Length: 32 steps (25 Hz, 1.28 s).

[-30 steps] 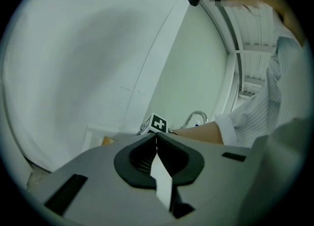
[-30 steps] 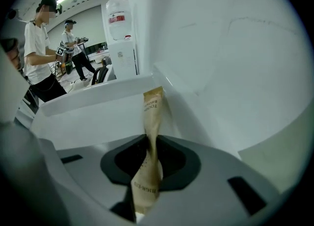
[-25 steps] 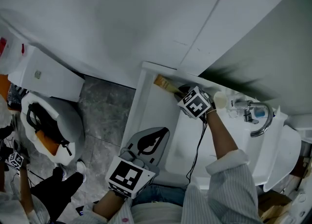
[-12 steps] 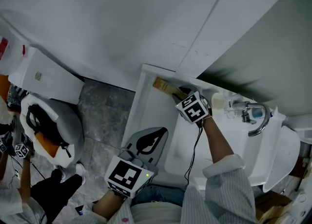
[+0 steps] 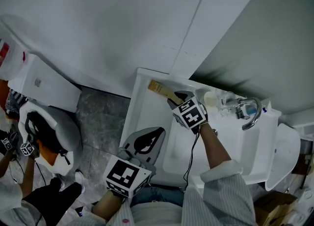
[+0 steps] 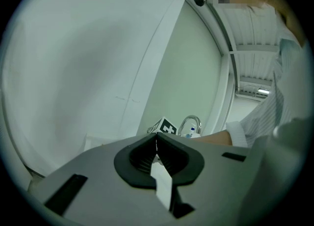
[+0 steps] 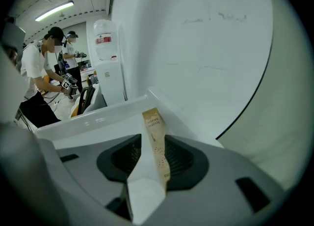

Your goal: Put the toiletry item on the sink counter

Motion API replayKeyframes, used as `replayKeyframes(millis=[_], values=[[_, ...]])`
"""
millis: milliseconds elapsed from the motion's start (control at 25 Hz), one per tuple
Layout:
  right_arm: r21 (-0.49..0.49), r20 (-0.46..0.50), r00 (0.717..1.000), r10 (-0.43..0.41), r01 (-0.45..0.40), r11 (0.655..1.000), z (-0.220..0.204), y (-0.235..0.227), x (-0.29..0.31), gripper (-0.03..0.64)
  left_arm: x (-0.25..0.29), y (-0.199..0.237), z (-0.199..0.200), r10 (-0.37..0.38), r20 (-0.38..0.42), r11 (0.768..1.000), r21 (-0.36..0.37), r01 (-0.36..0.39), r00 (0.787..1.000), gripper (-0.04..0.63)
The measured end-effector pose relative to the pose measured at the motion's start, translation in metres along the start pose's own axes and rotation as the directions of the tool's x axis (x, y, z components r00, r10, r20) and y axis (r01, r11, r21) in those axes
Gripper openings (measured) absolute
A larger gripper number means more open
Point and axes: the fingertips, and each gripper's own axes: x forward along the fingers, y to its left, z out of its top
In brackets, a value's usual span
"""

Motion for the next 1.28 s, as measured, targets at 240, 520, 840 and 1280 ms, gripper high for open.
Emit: replayKeyframes(millis=[240, 520, 840, 1280], values=[[0.059, 0.094, 0.995, -0.023, 0.017, 0.998, 0.012, 0.009, -0.042, 0.142, -0.009, -0.015, 0.007, -0.014, 0.029, 0.999, 0.029, 0.013, 0.999, 0.018], [0.119, 0.208, 0.978, -0.029, 0.004, 0.993, 0.016, 0.035, -0.096, 0.143, -0.017, -0.042, 0.011, -0.049, 0.053, 0.996, 0.070, 0.046, 0.997, 0.018], [0.168, 0.352, 0.934, -0.057, -0.003, 0.986, 0.026, 0.054, -0.168, 0.141, -0.018, -0.062, 0.020, -0.079, 0.076, 0.991, 0.111, 0.070, 0.994, 0.018], [0.303, 0.540, 0.823, -0.175, 0.003, 0.953, 0.014, 0.075, -0.269, 0.114, -0.008, -0.096, 0.028, -0.163, 0.085, 0.978, 0.146, 0.150, 0.983, 0.018]])
